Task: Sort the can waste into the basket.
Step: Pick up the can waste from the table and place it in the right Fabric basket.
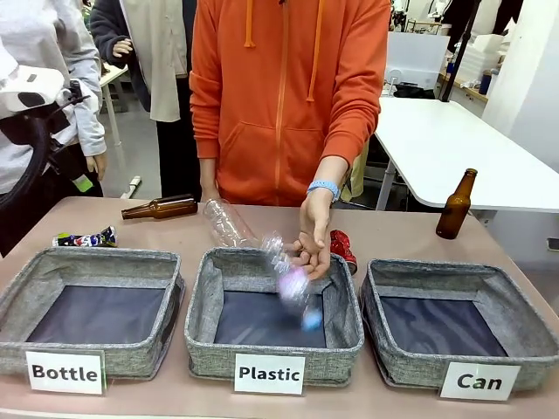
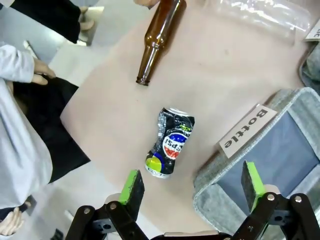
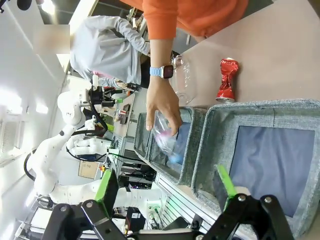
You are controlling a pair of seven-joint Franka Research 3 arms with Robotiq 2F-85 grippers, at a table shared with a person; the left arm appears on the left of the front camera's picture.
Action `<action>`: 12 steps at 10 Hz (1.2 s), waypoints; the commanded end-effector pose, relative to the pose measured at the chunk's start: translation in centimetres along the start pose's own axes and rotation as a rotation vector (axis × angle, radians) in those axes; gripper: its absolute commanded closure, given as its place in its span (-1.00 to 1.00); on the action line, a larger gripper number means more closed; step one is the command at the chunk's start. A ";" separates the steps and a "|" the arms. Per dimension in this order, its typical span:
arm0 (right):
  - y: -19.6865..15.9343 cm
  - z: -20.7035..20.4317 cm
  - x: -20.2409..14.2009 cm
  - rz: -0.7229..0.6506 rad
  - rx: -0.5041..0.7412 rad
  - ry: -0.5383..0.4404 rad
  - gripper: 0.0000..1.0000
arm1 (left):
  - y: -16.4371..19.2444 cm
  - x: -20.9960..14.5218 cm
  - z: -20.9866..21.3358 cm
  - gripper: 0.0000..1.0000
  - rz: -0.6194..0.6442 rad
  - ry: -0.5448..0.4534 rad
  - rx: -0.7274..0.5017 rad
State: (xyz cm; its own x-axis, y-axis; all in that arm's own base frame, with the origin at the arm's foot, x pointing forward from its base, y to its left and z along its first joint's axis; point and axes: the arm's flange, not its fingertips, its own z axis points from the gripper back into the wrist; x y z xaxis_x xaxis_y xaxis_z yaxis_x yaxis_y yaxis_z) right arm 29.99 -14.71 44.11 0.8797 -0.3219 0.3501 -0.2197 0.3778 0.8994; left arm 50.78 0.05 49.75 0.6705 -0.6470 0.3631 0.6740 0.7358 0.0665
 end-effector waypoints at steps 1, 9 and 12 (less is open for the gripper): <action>-0.1 0.0 0.2 0.027 0.024 -0.016 -1.00 | -0.1 -0.8 0.4 -1.00 -0.002 0.018 0.005; -0.1 0.0 0.2 0.027 0.024 -0.016 -1.00 | 0.5 -0.2 -4.0 -1.00 -0.540 -0.021 0.064; -0.1 0.0 0.2 0.027 0.024 -0.016 -1.00 | 2.2 -0.6 -7.7 -1.00 -0.606 0.157 -0.072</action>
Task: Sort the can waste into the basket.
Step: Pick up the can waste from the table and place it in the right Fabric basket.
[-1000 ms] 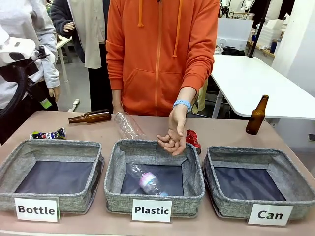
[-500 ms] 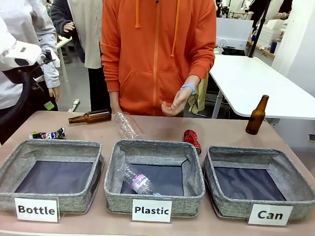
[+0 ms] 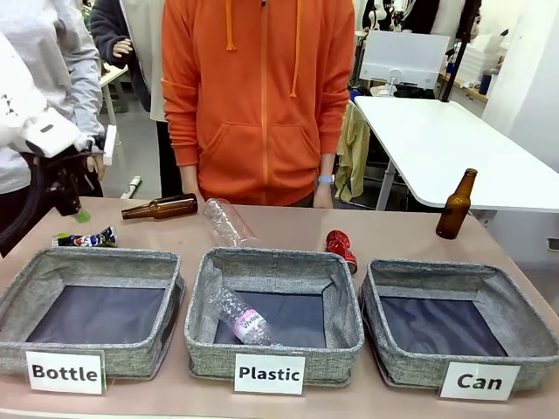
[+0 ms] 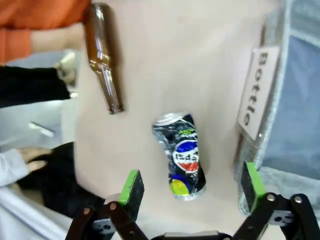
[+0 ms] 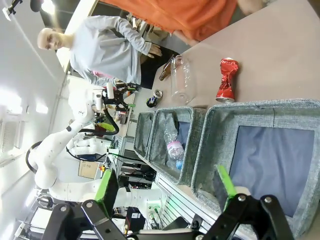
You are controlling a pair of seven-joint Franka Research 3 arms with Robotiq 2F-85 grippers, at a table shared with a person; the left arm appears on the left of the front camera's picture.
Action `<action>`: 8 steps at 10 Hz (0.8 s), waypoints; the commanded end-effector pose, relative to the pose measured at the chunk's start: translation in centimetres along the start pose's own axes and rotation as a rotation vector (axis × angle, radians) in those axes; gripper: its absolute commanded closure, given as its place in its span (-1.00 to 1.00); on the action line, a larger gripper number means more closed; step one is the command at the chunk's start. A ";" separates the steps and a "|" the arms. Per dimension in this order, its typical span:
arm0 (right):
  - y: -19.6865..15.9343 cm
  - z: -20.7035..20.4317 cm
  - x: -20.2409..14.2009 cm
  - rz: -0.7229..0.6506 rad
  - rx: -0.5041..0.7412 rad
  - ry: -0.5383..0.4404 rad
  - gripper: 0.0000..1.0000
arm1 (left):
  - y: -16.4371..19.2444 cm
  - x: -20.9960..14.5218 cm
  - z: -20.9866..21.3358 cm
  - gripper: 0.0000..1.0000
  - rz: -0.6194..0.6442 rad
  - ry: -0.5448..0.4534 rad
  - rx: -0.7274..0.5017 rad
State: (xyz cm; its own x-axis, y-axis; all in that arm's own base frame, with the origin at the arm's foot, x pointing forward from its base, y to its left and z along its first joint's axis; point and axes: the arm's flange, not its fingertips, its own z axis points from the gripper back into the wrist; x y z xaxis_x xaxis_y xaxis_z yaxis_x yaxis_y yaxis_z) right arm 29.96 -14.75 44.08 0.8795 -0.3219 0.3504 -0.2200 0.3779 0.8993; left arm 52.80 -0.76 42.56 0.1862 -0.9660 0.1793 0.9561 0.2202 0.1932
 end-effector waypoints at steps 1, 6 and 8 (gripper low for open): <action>-0.1 0.0 0.3 0.026 0.024 -0.016 -1.00 | 2.2 -1.3 -1.1 -1.00 0.014 0.044 -0.060; -0.1 0.0 0.3 0.026 0.024 -0.016 -1.00 | 5.8 -2.6 -5.9 -1.00 0.141 0.062 -0.190; -0.1 0.0 0.3 0.026 0.024 -0.016 -1.00 | 6.7 -2.5 -7.7 -1.00 0.145 0.054 -0.254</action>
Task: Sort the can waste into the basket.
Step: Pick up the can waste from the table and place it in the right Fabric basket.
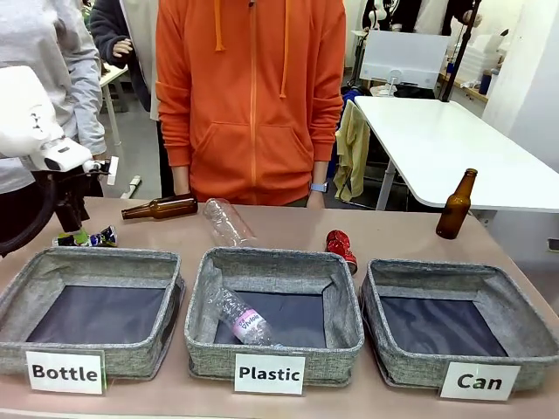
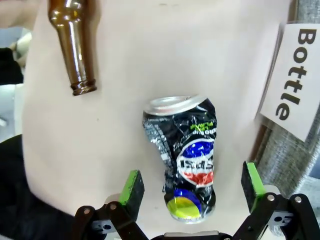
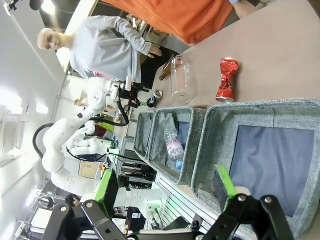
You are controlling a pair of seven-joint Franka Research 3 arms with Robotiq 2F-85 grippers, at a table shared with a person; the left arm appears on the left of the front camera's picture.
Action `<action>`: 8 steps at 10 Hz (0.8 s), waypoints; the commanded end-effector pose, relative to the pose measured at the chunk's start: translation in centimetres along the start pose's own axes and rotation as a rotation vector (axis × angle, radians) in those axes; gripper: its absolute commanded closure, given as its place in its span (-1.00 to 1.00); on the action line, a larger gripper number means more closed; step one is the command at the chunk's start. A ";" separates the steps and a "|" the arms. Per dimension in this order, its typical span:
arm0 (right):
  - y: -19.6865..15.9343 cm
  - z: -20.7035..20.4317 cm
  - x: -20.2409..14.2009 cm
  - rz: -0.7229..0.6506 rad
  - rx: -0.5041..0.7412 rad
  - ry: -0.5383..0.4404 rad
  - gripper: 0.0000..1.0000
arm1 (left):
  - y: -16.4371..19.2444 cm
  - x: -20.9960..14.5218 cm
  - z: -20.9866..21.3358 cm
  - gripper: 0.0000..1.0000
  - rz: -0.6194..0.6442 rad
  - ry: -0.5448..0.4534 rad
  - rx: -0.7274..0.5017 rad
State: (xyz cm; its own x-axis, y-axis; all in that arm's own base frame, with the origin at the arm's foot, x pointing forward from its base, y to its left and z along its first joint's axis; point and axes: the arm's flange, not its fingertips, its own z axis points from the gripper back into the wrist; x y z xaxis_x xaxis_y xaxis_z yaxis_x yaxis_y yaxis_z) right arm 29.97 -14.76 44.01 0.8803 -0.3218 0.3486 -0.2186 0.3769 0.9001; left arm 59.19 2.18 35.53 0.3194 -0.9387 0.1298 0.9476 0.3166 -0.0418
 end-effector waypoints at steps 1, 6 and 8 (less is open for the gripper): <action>0.0 0.0 0.3 0.028 0.024 -0.017 -1.00 | 1.5 0.8 -0.3 -1.00 0.014 0.009 -0.044; 0.0 0.0 0.3 0.028 0.024 -0.017 -1.00 | 2.4 1.7 -3.3 -1.00 0.007 0.039 -0.072; 0.0 0.0 0.3 0.028 0.024 -0.017 -1.00 | 2.5 1.7 -3.8 -1.00 -0.009 0.038 -0.081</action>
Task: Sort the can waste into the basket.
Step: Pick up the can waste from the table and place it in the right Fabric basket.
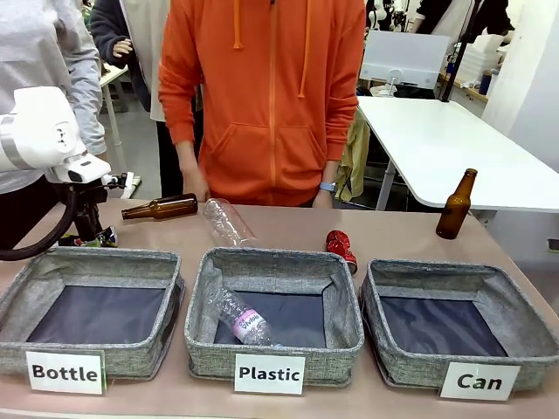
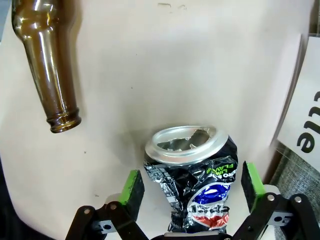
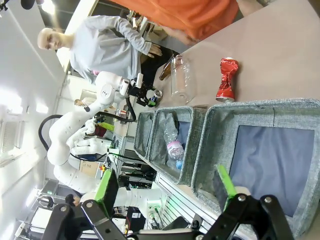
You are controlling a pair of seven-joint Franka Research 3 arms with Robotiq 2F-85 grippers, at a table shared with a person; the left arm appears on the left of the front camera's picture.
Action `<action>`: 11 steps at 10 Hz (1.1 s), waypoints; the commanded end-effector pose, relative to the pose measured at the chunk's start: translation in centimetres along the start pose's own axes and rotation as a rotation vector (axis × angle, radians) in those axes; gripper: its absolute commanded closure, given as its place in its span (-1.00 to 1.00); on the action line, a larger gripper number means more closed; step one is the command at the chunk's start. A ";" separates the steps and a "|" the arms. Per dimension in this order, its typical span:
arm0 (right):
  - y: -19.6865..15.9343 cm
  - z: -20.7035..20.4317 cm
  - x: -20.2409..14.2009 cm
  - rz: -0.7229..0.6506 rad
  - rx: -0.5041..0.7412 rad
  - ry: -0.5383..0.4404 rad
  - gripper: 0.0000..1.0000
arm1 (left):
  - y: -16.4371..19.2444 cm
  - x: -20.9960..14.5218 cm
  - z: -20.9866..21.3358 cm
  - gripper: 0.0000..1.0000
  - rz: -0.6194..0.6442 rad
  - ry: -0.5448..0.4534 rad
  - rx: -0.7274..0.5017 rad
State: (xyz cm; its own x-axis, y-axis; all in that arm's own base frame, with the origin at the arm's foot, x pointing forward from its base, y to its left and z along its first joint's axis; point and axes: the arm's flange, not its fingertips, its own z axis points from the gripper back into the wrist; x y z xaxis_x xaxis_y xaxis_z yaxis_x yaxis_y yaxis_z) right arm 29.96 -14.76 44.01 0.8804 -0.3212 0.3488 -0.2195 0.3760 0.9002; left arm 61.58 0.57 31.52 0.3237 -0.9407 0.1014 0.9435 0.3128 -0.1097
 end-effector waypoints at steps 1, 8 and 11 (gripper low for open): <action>0.0 0.0 0.3 0.028 0.022 -0.017 -1.00 | 0.6 0.0 0.2 -1.00 -0.008 0.026 0.000; 0.0 0.0 0.3 0.028 0.022 -0.017 -1.00 | -0.1 -0.1 0.9 0.88 -0.007 0.026 0.047; 0.0 0.0 0.3 0.028 0.022 -0.017 -1.00 | -1.0 -1.8 3.5 1.00 0.009 -0.039 0.095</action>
State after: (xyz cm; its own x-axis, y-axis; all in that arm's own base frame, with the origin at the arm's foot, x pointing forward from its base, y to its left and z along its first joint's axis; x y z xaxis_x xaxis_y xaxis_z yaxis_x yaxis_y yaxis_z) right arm 29.95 -14.75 44.01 0.8806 -0.3205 0.3490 -0.2202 0.3755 0.9003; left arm 61.84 1.84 33.78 0.3271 -0.9393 0.1039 0.9450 0.3242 -0.0443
